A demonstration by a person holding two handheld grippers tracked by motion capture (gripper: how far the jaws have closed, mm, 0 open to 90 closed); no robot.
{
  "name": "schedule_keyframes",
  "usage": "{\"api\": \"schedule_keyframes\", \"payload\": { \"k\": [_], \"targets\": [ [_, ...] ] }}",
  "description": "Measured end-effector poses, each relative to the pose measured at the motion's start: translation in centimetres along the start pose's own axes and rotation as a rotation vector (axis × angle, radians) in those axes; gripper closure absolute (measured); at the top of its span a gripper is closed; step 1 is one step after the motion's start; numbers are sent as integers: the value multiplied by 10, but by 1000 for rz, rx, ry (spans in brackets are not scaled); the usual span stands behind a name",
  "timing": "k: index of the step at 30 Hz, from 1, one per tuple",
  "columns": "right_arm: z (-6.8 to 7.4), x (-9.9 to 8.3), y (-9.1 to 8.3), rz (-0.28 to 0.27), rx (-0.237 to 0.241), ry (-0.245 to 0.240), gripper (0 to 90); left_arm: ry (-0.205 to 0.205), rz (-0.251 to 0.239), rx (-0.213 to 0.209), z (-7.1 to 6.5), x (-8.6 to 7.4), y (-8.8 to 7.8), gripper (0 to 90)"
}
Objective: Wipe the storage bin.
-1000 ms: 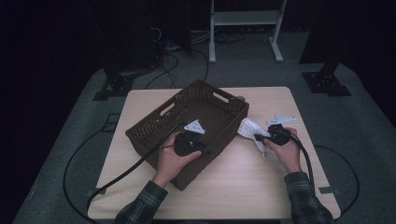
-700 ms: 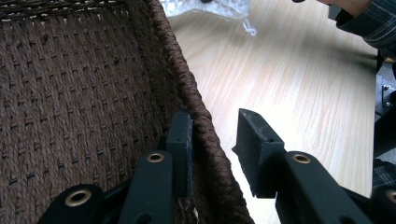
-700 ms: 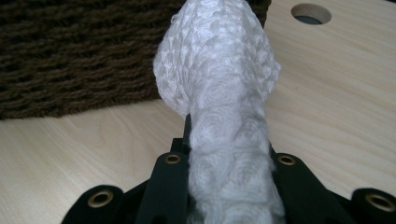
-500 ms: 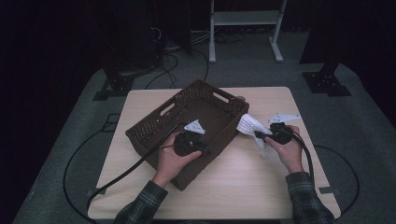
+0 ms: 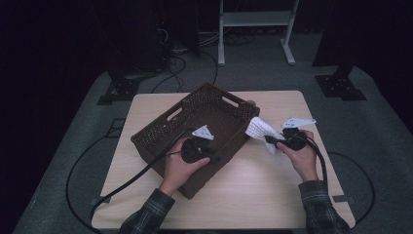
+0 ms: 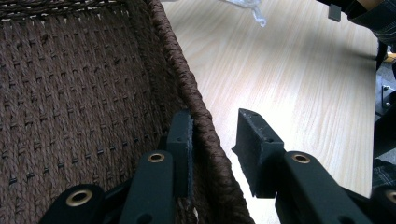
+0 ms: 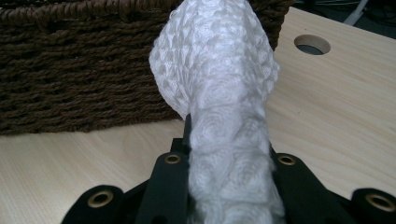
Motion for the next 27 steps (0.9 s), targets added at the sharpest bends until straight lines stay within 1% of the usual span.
{"api": "schedule_keyframes", "payload": {
  "k": [3, 7, 8, 11, 12, 18, 22, 27],
  "targets": [
    [0, -1, 1, 7, 1, -4, 756, 0, 0, 0, 0, 0, 0, 664],
    [1, -3, 4, 21, 5, 4, 756, 0, 0, 0, 0, 0, 0, 664],
    [0, -3, 5, 21, 4, -4, 756, 0, 0, 0, 0, 0, 0, 664],
    [0, -6, 7, 32, 5, 7, 756, 0, -2, 0, 0, 0, 0, 664],
    [-1, -8, 7, 37, 6, 2, 756, 0, 0, 0, 0, 0, 0, 664],
    [0, -15, 14, 69, 10, 15, 756, 0, 0, 0, 0, 0, 0, 664],
    [0, -18, 16, 76, 13, 11, 756, 0, 0, 0, 0, 0, 0, 664],
    [0, -23, 19, 96, 14, 19, 756, -1, 1, 0, 0, 0, 0, 664]
  ]
}}
Point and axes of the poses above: each handheld gripper's, and its own axes: y roughly forward along the jaws, x roughly out of its top, z roughly to its left, the point moved 1 cm from there along y, roughly forward along the jaws, and after that the axes turned 12 degrees about -z, right-handed, at the moved point
